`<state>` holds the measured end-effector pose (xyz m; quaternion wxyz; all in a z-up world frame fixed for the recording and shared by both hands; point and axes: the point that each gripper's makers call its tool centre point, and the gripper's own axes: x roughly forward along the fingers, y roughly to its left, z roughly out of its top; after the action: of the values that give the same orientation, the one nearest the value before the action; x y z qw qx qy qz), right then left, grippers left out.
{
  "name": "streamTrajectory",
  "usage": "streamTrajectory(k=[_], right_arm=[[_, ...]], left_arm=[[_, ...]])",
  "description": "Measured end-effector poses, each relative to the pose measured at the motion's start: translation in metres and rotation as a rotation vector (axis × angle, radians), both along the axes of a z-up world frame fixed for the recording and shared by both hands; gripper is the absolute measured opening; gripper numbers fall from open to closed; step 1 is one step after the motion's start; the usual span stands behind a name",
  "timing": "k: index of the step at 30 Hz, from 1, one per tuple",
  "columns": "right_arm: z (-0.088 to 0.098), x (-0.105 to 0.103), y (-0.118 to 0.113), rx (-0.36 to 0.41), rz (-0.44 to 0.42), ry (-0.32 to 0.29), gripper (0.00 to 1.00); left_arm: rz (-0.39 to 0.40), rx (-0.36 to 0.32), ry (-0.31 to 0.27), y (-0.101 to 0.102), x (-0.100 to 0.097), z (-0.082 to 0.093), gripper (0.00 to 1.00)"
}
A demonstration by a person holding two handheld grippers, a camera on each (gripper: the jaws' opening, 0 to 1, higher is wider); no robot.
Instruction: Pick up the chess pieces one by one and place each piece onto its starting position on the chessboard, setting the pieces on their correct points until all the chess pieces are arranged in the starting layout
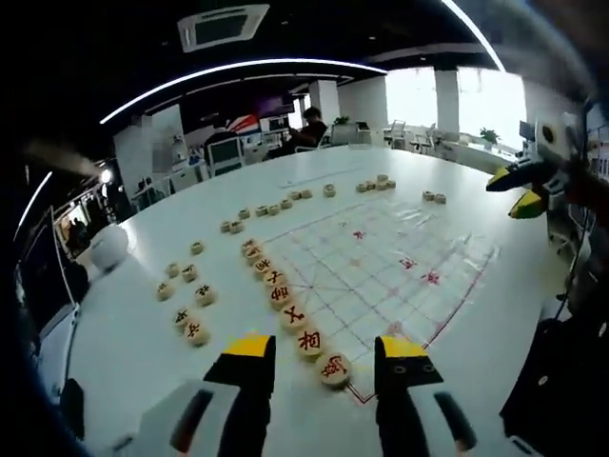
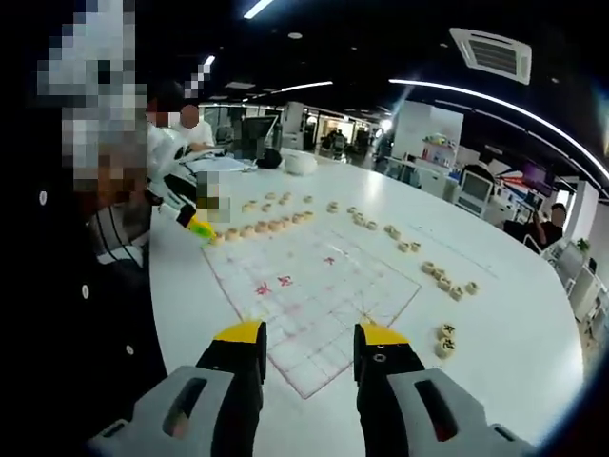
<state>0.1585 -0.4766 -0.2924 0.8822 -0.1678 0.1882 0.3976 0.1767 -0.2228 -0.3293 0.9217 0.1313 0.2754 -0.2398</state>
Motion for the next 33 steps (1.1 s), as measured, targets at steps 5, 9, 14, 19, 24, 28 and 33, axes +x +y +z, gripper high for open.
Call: streamTrajectory(k=[5,9,14,19,24,28,33], right_arm=[[-0.001,-0.003,-0.005,0.017,-0.016,-0.004,0.38],[0.0,-0.005,-0.011,0.03,-0.032,-0.012,0.38],[0.0,-0.004,-0.029,0.045,-0.09,-0.015,0.39],[0.006,0.0,-0.054,0.061,-0.177,-0.032,0.39],[0.013,0.005,-0.081,0.071,-0.251,-0.047,0.39],[0.012,0.003,-0.09,0.065,-0.273,-0.046,0.39],[0.011,0.002,-0.102,0.059,-0.3,-0.043,0.39]], left_arm=[[-0.089,0.016,-0.042,-0.021,0.019,0.021,0.46],[-0.182,-0.039,-0.027,-0.048,0.03,0.037,0.46],[-0.239,-0.055,-0.02,-0.066,0.052,0.049,0.46],[-0.273,-0.059,-0.029,-0.081,0.075,0.056,0.46],[-0.341,-0.043,-0.031,-0.106,0.098,0.063,0.46],[-0.377,-0.026,-0.009,-0.124,0.12,0.059,0.46],[-0.425,-0.024,0.04,-0.151,0.144,0.054,0.45]])
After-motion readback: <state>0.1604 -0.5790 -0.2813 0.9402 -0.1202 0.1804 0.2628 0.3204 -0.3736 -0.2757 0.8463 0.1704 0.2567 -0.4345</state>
